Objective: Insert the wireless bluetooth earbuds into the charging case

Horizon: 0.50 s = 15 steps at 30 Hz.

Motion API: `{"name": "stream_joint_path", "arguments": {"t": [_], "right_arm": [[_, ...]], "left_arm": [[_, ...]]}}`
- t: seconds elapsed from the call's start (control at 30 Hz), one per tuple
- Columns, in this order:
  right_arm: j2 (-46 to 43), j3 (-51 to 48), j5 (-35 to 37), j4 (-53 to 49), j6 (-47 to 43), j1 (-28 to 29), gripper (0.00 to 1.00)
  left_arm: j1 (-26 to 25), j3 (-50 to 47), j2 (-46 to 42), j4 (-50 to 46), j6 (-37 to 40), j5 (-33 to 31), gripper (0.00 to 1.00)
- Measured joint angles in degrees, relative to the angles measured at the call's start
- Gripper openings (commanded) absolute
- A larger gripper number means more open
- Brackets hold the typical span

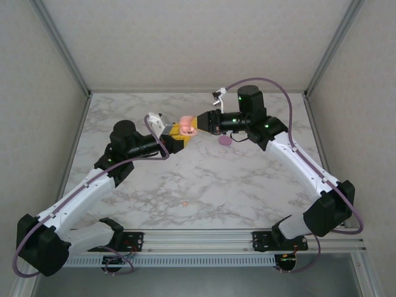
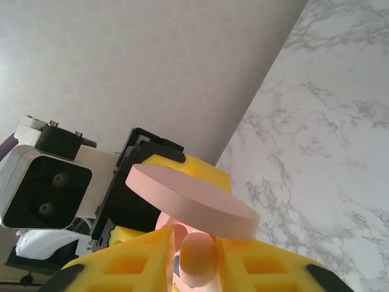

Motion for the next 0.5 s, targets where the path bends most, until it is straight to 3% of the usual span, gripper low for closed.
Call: {"name": "stream_joint_path", "arguments": {"t": [0.5], "right_arm": [[-0.85,2.08,4.48,-5.88,-3.69,0.39,0.32]], "left_arm": [[-0.15,0.42,0.00,0.02,-0.44,-0.09,0.22]]}}
